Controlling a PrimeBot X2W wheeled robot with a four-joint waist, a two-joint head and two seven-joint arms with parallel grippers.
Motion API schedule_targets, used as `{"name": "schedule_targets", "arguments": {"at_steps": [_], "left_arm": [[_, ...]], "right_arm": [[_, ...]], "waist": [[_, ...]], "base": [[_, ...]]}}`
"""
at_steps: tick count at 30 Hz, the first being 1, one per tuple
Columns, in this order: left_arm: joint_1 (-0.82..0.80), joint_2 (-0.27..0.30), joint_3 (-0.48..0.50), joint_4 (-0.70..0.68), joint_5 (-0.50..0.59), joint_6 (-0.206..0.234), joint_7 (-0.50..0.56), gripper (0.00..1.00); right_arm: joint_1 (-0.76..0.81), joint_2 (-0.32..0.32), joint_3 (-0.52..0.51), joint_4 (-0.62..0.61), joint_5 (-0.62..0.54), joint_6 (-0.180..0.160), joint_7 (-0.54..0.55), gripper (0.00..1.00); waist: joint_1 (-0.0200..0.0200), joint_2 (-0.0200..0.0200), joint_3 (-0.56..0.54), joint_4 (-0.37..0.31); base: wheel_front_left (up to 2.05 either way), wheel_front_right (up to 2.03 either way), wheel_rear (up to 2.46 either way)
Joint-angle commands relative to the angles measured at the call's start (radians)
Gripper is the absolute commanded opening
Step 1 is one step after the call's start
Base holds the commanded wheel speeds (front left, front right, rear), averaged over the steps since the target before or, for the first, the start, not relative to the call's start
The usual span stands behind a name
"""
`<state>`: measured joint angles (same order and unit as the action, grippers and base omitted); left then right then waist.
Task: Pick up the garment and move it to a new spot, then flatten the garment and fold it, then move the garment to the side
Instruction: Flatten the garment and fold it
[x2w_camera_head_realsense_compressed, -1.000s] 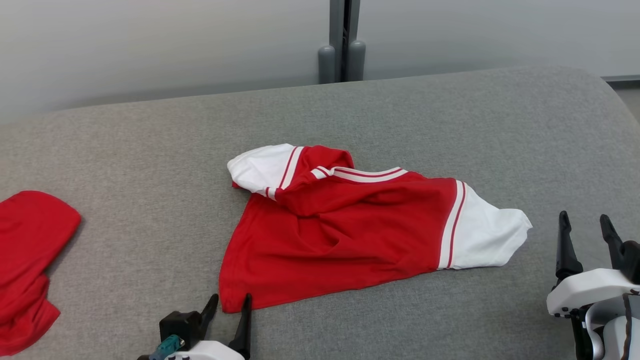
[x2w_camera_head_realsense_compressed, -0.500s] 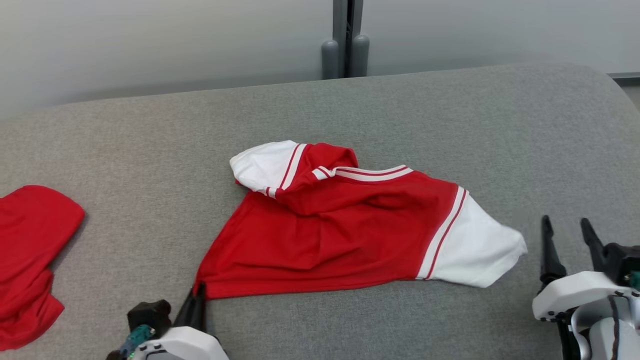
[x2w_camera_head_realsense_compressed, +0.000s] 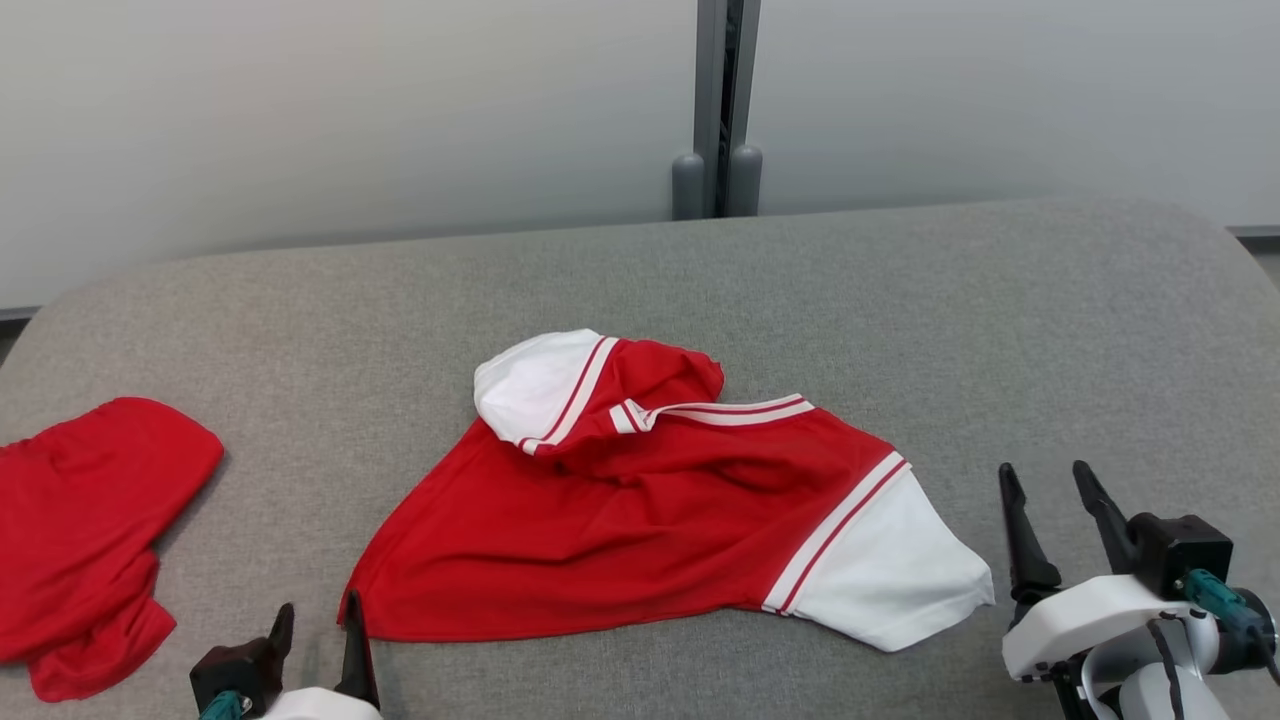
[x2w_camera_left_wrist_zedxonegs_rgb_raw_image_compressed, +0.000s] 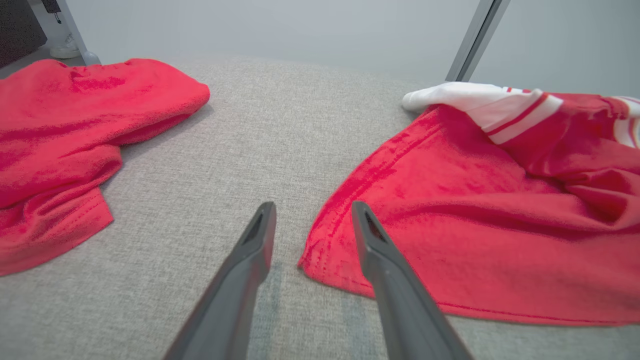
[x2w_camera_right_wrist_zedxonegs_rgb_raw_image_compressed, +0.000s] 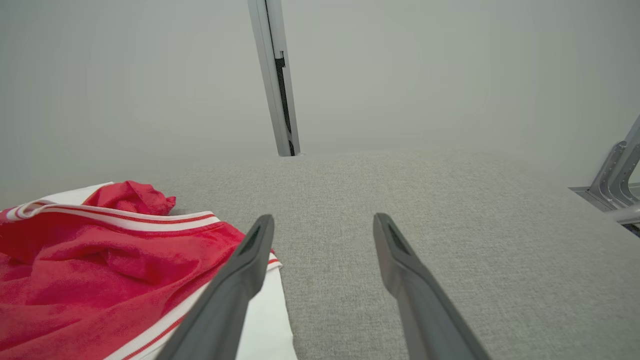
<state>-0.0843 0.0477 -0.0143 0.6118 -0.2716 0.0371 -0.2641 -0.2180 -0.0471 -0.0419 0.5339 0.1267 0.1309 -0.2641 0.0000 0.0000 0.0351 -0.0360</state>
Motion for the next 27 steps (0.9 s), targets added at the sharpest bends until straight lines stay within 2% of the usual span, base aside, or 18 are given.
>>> {"name": "schedule_targets", "arguments": {"at_steps": [1,5,13,20,27], "left_arm": [[0.013,0.005,0.009,-0.013,0.012,0.009,0.000,1.00],[0.048,0.005,0.011,-0.053,0.026,0.017,0.000,1.00],[0.088,0.005,0.009,-0.098,0.096,-0.008,0.000,1.00],[0.094,0.005,0.012,-0.105,0.104,-0.015,0.000,1.00],[0.080,0.005,-0.038,-0.087,0.084,-0.028,0.000,1.00]], "right_arm": [[0.015,-0.007,0.013,-0.016,0.013,0.000,0.000,1.00],[0.049,-0.007,0.058,-0.059,0.022,0.000,0.000,1.00],[0.102,-0.007,0.085,-0.080,0.034,0.000,0.000,1.00],[0.120,-0.007,0.091,-0.063,0.039,0.000,0.000,1.00],[0.116,-0.007,0.073,0.007,0.040,0.000,0.000,1.00]], "waist": [[0.0000,0.0000,-0.020,0.005],[0.0000,0.0000,-0.042,0.012],[0.0000,0.0000,-0.078,0.029],[0.0000,0.0000,-0.086,0.037],[0.0000,0.0000,-0.055,0.045]], "base": [[0.00,0.00,0.00],[0.00,0.00,0.00],[0.00,0.00,0.00],[0.00,0.00,0.00],[0.00,0.00,0.00]]}}
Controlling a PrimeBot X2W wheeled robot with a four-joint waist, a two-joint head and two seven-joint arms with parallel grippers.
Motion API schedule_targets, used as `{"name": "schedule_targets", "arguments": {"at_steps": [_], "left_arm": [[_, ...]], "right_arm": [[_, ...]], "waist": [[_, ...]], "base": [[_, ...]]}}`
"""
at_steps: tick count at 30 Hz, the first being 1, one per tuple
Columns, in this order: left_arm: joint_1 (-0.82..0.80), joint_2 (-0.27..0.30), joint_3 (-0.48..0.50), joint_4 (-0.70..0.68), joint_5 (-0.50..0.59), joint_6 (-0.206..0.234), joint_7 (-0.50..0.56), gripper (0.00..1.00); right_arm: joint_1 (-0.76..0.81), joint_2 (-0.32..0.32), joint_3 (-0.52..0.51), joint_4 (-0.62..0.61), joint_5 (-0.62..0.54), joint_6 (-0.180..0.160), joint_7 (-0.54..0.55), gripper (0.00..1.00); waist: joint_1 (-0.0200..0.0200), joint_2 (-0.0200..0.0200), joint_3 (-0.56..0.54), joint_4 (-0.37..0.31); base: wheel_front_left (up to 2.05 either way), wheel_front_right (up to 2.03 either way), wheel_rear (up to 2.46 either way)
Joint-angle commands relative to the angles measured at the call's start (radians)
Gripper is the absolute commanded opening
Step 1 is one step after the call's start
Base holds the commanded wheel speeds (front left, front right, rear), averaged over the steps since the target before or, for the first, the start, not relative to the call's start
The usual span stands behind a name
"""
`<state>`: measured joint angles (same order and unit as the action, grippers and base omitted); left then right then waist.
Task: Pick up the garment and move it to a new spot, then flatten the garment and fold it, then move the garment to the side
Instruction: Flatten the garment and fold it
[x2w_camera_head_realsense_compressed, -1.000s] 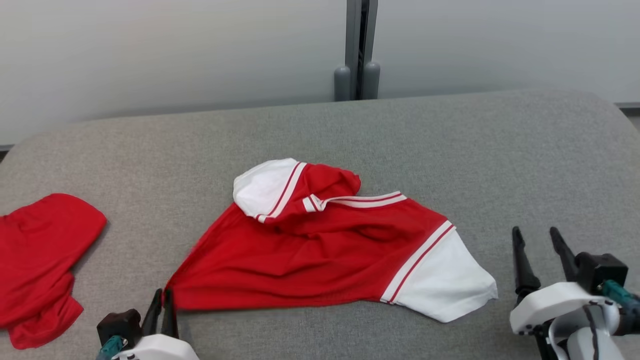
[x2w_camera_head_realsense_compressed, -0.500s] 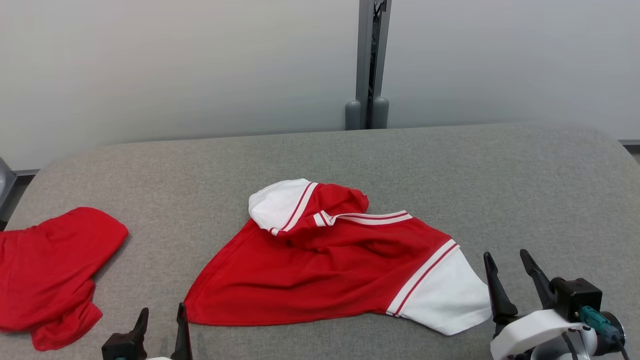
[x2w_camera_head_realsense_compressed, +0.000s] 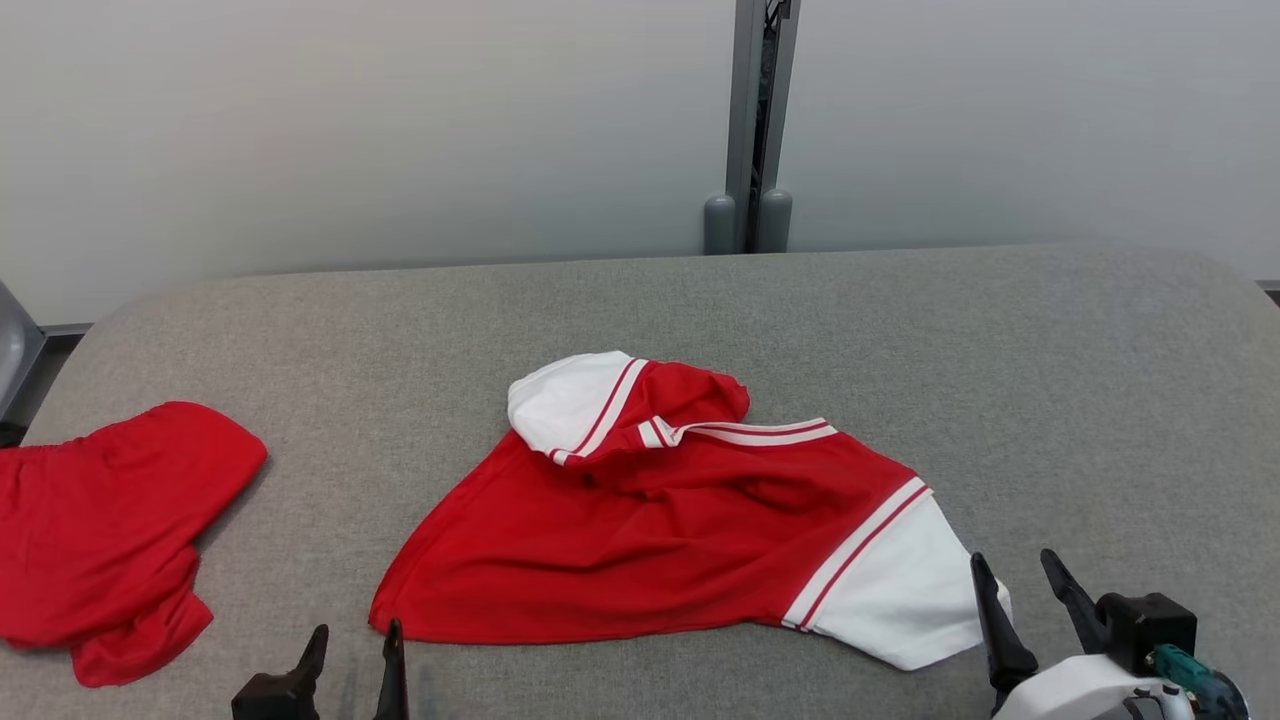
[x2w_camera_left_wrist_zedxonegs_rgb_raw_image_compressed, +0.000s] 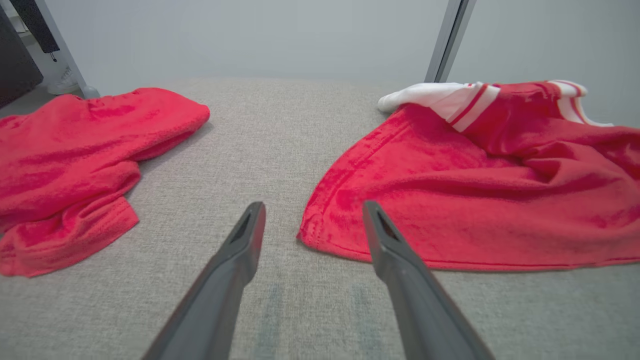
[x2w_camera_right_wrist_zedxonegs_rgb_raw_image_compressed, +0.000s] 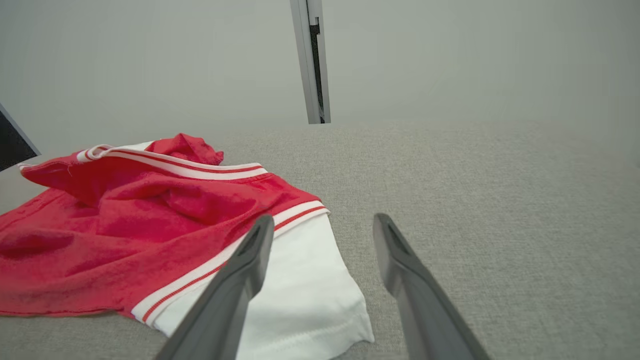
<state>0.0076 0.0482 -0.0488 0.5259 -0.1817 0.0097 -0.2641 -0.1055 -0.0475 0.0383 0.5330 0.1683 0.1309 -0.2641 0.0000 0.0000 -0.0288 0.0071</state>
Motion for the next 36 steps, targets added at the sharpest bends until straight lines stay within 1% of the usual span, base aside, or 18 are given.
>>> {"name": "schedule_targets", "arguments": {"at_steps": [1,4,12,20,23,24,25,26,27,28,36], "left_arm": [[-0.015,0.005,-0.010,0.001,-0.014,0.001,0.000,1.00],[-0.021,0.005,-0.032,0.009,-0.033,0.001,0.000,1.00],[-0.052,0.005,-0.080,0.023,-0.040,-0.004,0.000,1.00],[-0.078,0.005,-0.095,0.026,-0.063,-0.010,0.000,1.00],[-0.084,0.005,-0.095,0.026,-0.061,-0.016,0.000,1.00],[-0.087,0.005,-0.095,0.026,-0.061,-0.017,0.000,1.00],[-0.090,0.005,-0.095,0.027,-0.061,-0.019,0.000,1.00],[-0.094,0.004,-0.096,0.027,-0.061,-0.018,0.000,1.00],[-0.098,0.005,-0.096,0.026,-0.062,-0.018,0.000,1.00],[-0.101,0.005,-0.096,0.026,-0.063,-0.018,0.000,1.00],[-0.085,0.005,-0.090,0.044,-0.083,-0.018,0.000,1.00]], "right_arm": [[0.001,-0.007,-0.012,0.024,-0.008,0.000,0.000,1.00],[-0.009,-0.006,-0.025,0.074,-0.023,0.000,0.000,1.00],[-0.041,-0.007,-0.042,0.168,-0.035,0.000,0.000,1.00],[-0.079,-0.007,-0.059,0.217,-0.065,0.000,0.000,1.00],[-0.094,-0.006,-0.047,0.253,-0.067,0.000,0.000,1.00],[-0.101,-0.006,-0.043,0.263,-0.072,0.000,0.000,0.91],[-0.105,-0.006,-0.038,0.275,-0.071,0.000,0.000,0.65],[-0.107,-0.005,-0.033,0.284,-0.070,0.000,0.001,0.42],[-0.111,-0.005,-0.030,0.285,-0.073,0.000,0.001,0.31],[-0.113,-0.005,-0.028,0.285,-0.073,0.000,0.001,0.00],[-0.094,-0.017,-0.055,0.226,-0.069,0.000,0.000,0.00]], "waist": [[0.0000,0.0000,0.015,0.003],[0.0000,0.0000,0.031,0.005],[0.0000,0.0000,0.073,0.010],[0.0000,0.0000,0.107,0.011],[0.0000,0.0000,0.118,0.016],[0.0000,0.0000,0.123,0.018],[0.0000,0.0000,0.127,0.020],[0.0000,0.0000,0.130,0.021],[0.0000,0.0000,0.134,0.021],[0.0000,0.0000,0.136,0.021],[0.0000,0.0000,0.126,-0.008]], "base": [[0.00,0.00,0.00],[0.00,0.00,0.00],[0.00,0.00,0.00],[0.00,0.00,0.00],[0.00,0.00,0.00],[0.00,0.00,0.00],[0.00,0.00,0.00],[0.00,0.00,0.00],[0.00,0.00,0.00],[0.00,0.00,0.00],[0.00,0.00,0.00]]}}
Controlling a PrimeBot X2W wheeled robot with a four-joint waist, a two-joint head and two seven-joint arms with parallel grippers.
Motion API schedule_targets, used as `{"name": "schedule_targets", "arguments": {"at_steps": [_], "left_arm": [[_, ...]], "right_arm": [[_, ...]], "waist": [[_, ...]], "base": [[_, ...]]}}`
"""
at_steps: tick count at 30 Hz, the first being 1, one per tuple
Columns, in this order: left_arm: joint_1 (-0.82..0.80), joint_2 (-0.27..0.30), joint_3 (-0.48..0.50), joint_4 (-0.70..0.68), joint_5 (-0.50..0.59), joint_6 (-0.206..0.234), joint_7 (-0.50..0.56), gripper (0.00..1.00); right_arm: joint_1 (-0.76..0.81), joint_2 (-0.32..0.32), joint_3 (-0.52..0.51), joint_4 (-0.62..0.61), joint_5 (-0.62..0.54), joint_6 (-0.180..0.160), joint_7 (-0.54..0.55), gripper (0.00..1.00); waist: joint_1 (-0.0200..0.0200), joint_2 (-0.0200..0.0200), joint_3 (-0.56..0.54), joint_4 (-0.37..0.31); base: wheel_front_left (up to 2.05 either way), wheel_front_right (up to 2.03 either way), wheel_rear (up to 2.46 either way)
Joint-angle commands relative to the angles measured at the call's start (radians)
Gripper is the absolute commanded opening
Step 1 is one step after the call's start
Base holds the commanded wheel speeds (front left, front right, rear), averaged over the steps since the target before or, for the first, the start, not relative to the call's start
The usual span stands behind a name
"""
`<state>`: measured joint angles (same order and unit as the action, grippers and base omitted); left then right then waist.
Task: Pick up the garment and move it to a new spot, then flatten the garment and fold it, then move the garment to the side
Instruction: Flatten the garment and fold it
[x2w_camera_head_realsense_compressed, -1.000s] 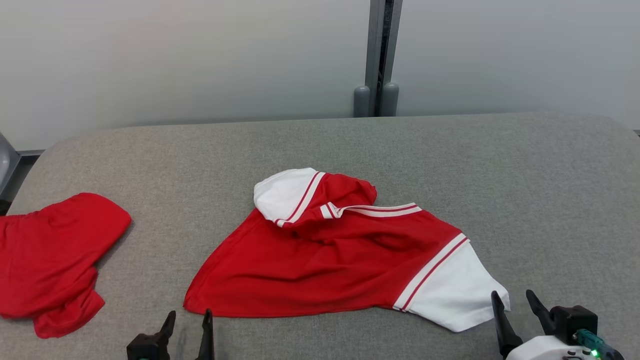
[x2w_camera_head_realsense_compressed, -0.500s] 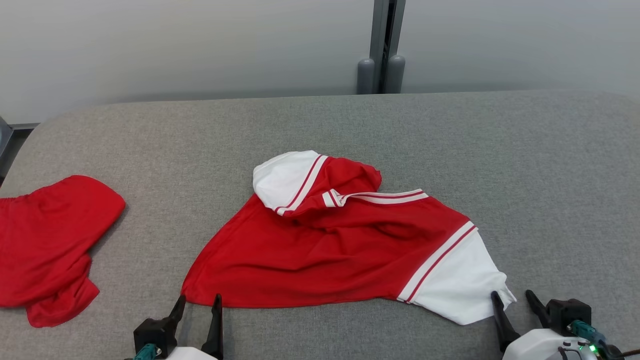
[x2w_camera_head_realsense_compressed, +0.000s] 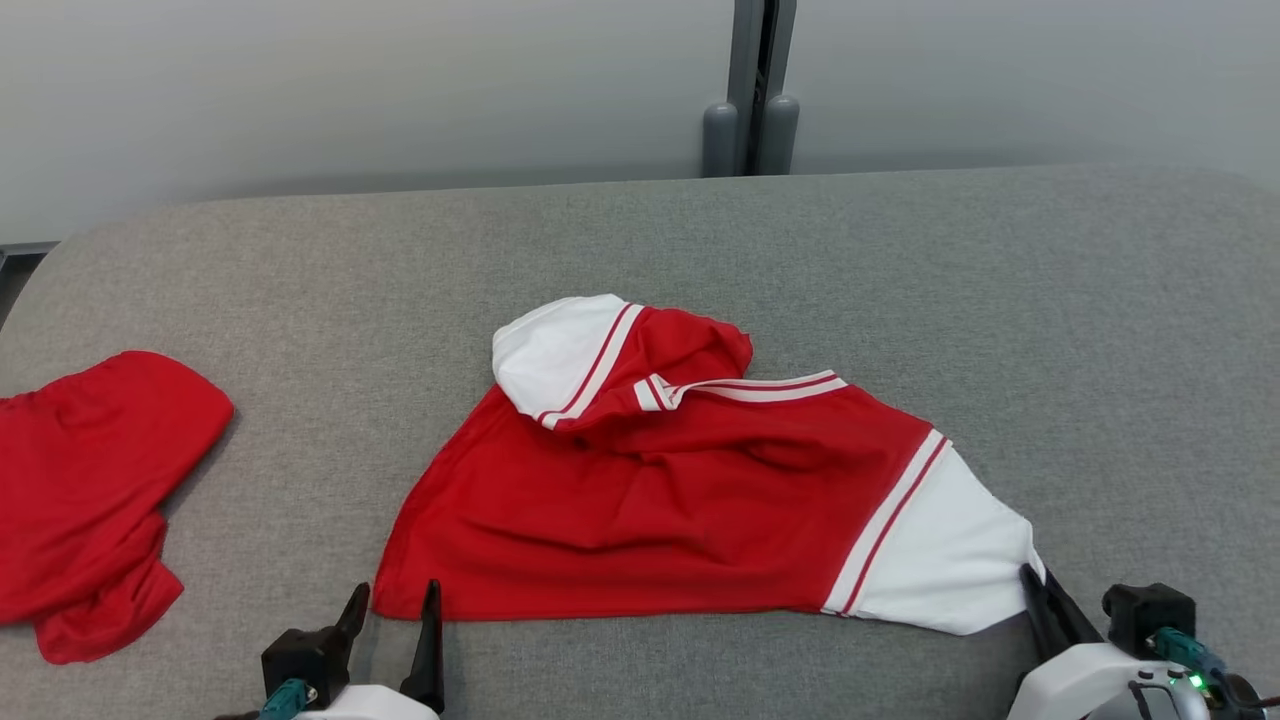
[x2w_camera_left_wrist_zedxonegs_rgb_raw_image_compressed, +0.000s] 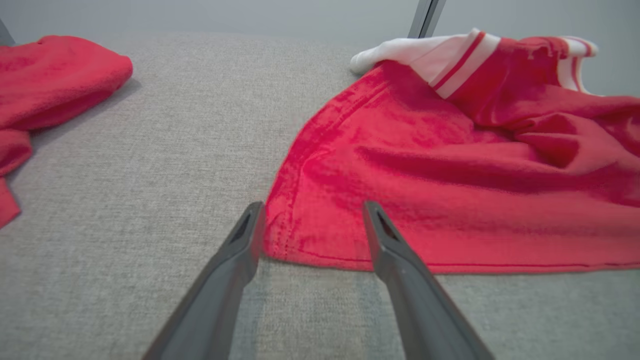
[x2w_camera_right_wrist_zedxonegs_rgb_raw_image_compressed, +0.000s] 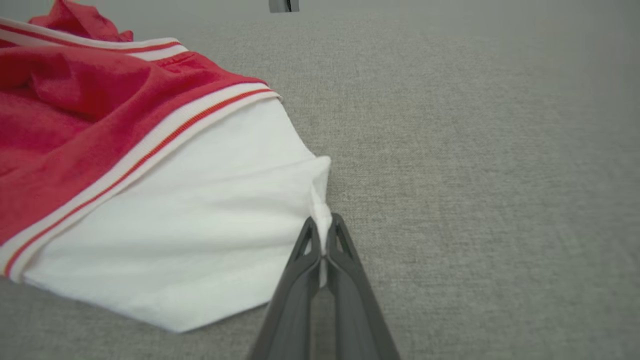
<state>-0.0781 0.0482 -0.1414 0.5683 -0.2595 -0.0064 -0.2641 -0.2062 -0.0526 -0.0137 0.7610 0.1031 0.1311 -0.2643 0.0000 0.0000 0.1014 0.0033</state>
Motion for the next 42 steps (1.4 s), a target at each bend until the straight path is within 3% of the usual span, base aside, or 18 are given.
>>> {"name": "schedule_targets", "arguments": {"at_steps": [1,18,19,20,21,22,27,34,42], "left_arm": [[0.003,0.005,0.001,0.004,-0.011,-0.002,0.000,1.00],[-0.019,0.003,-0.024,0.122,-0.078,0.003,0.003,1.00],[-0.021,0.003,-0.027,0.130,-0.082,-0.002,0.003,0.89],[-0.023,0.002,-0.029,0.136,-0.086,-0.005,0.004,0.38],[-0.026,0.001,-0.032,0.141,-0.084,-0.007,0.004,0.11],[-0.028,0.001,-0.036,0.147,-0.084,-0.012,0.004,0.00],[-0.039,0.003,-0.051,0.147,-0.100,-0.033,0.003,0.00],[-0.074,0.005,-0.036,0.020,-0.065,-0.056,0.000,0.00],[-0.179,0.027,0.018,-0.143,0.004,-0.093,-0.001,0.00]], "right_arm": [[0.013,-0.012,-0.011,-0.012,0.001,-0.001,0.000,0.00],[0.040,-0.015,-0.036,-0.078,0.048,-0.001,0.000,0.00],[0.039,-0.015,-0.037,-0.080,0.050,-0.001,0.000,0.00],[0.039,-0.015,-0.037,-0.082,0.052,-0.001,0.000,0.00],[0.039,-0.015,-0.037,-0.083,0.054,-0.001,0.000,0.00],[0.039,-0.015,-0.039,-0.085,0.056,-0.001,0.000,0.00],[0.034,-0.013,-0.048,-0.145,0.096,-0.001,0.000,0.00],[0.042,-0.012,-0.022,-0.251,0.193,-0.001,0.000,0.00],[-0.077,-0.037,-0.003,-0.378,0.319,0.000,0.000,0.00]], "waist": [[0.0000,0.0000,-0.006,-0.007],[0.0000,0.0000,0.014,-0.074],[0.0000,0.0000,0.015,-0.076],[0.0000,0.0000,0.016,-0.077],[0.0000,0.0000,0.016,-0.078],[0.0000,0.0000,0.017,-0.078],[0.0000,0.0000,0.000,-0.066],[0.0000,0.0000,-0.048,-0.045],[0.0000,0.0000,-0.096,-0.038]], "base": [[0.00,0.00,0.00],[0.00,0.00,0.00],[0.00,0.00,0.00],[0.00,0.00,0.00],[0.00,0.00,0.00],[0.00,0.00,0.00],[0.00,0.00,0.00],[0.00,0.00,0.00],[0.00,0.00,0.00]]}}
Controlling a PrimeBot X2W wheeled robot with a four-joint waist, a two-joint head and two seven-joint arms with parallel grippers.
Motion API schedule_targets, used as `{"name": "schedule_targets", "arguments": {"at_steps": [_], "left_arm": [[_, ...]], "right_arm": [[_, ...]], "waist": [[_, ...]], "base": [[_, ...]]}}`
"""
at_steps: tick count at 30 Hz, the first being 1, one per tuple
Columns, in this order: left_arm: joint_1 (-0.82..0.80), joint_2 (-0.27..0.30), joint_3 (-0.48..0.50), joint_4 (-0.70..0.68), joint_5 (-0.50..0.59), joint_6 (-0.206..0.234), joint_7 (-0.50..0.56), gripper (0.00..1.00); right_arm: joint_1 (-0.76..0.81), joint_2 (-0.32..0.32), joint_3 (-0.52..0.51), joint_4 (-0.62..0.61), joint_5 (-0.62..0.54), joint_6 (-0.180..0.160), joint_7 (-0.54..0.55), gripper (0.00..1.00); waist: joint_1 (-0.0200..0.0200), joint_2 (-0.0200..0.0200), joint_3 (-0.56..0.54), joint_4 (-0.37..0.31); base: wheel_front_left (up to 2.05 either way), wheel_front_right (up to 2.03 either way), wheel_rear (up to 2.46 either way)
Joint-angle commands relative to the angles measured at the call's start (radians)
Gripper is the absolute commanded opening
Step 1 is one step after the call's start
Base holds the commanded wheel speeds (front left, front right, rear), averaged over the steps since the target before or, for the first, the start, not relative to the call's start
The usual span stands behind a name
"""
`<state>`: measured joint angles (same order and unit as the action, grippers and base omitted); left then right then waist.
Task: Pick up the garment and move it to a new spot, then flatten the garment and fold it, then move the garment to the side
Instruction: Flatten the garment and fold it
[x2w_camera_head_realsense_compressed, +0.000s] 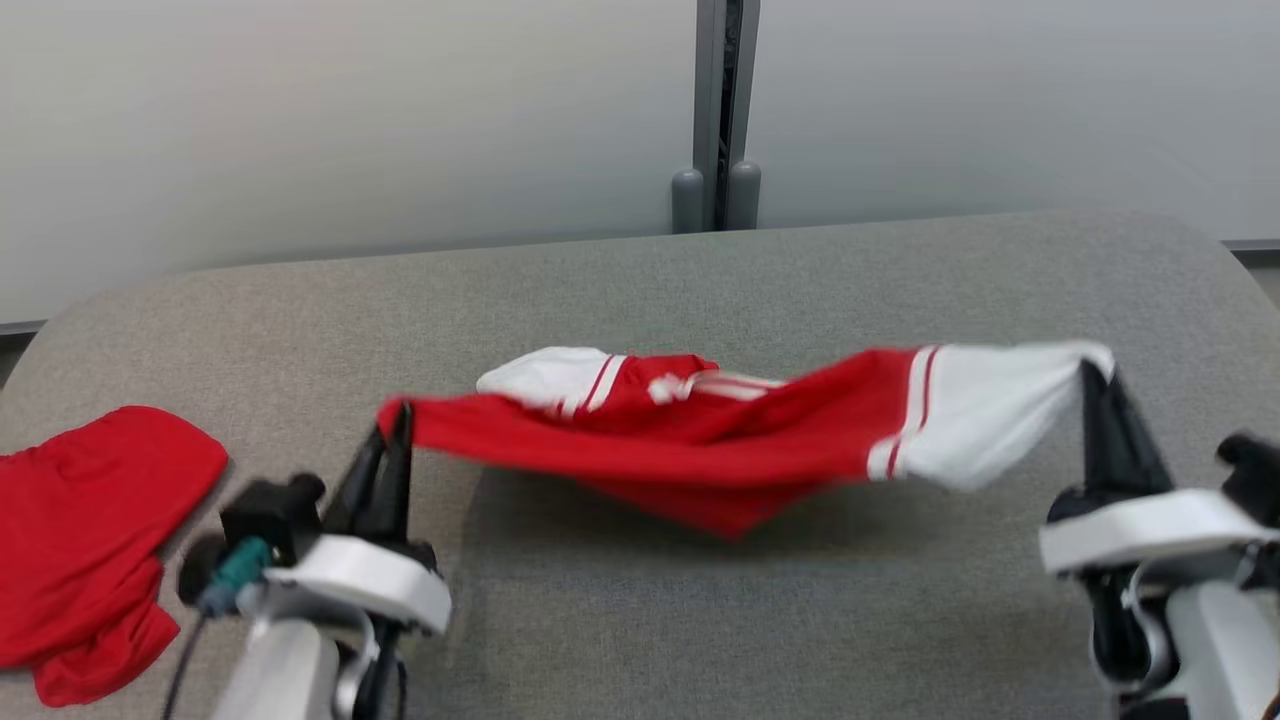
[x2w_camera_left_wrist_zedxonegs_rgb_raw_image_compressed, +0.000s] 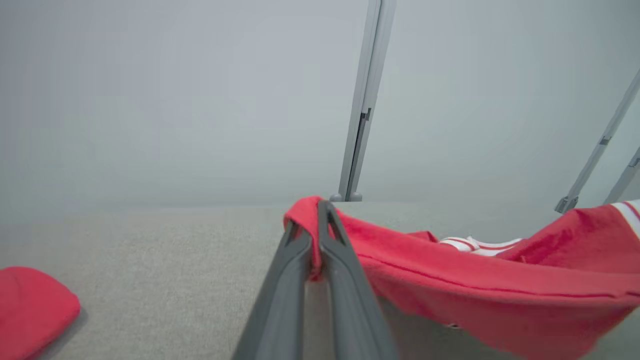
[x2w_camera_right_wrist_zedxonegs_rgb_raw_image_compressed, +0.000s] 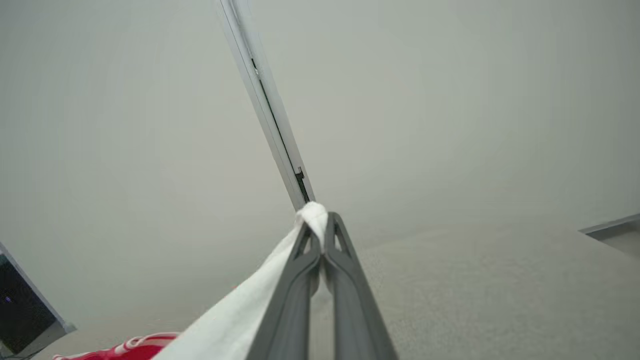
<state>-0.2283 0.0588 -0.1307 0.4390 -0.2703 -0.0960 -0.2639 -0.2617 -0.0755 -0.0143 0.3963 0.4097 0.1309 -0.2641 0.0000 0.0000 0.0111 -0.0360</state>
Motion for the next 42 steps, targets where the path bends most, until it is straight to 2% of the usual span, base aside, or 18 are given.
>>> {"name": "schedule_targets", "arguments": {"at_steps": [1,5,10,15,19,23,29,34,38,42], "left_arm": [[-0.053,0.031,0.012,-0.034,0.026,-0.007,-0.001,0.00],[-0.173,0.098,0.028,-0.108,0.063,-0.019,-0.001,0.00],[-0.337,0.183,0.013,-0.146,0.100,-0.026,0.018,0.00],[-0.463,0.223,0.009,-0.159,0.103,-0.029,0.058,0.00],[-0.587,0.254,0.006,-0.135,0.124,-0.025,0.099,0.00],[-0.722,0.281,-0.017,-0.046,0.160,-0.026,0.115,0.00],[-0.976,0.294,-0.032,0.111,0.208,0.002,0.062,0.00],[-1.152,0.291,-0.032,0.186,0.233,0.037,0.009,0.00],[-1.185,0.276,-0.027,0.226,0.218,0.040,0.002,0.00],[-1.089,0.260,-0.001,0.232,0.184,0.051,0.001,0.00]], "right_arm": [[-0.046,-0.023,0.000,-0.034,0.022,0.000,0.000,0.00],[-0.155,-0.062,0.008,-0.100,0.071,0.000,0.000,0.00],[-0.307,-0.134,0.031,-0.121,0.120,0.000,0.005,0.00],[-0.426,-0.166,0.019,-0.116,0.144,0.000,0.031,0.00],[-0.555,-0.184,-0.002,-0.062,0.114,0.000,0.066,0.00],[-0.716,-0.181,-0.022,0.033,0.067,0.000,0.085,0.00],[-1.023,-0.214,-0.049,0.170,-0.074,-0.002,0.044,0.00],[-1.214,-0.216,-0.121,0.257,-0.188,-0.004,0.002,0.00],[-1.248,-0.208,-0.154,0.290,-0.240,-0.004,-0.002,0.00],[-1.159,-0.204,-0.170,0.275,-0.237,-0.004,-0.003,0.00]], "waist": [[0.0000,0.0000,-0.011,0.002],[0.0000,0.0000,-0.026,0.008],[0.0000,0.0000,-0.024,0.016],[0.0000,0.0000,0.019,0.025],[0.0000,0.0000,0.110,0.037],[0.0000,0.0000,0.233,0.048],[0.0000,0.0000,0.397,0.055],[0.0000,0.0000,0.451,0.057],[0.0000,0.0000,0.481,0.056],[0.0000,0.0000,0.511,0.055]], "base": [[0.00,0.00,0.00],[0.00,0.00,0.00],[0.00,0.00,0.00],[0.00,0.00,0.00],[0.00,0.00,0.00],[0.00,0.00,0.00],[0.00,0.00,0.00],[0.00,0.00,0.00],[0.00,0.00,0.00],[0.00,0.00,0.00]]}}
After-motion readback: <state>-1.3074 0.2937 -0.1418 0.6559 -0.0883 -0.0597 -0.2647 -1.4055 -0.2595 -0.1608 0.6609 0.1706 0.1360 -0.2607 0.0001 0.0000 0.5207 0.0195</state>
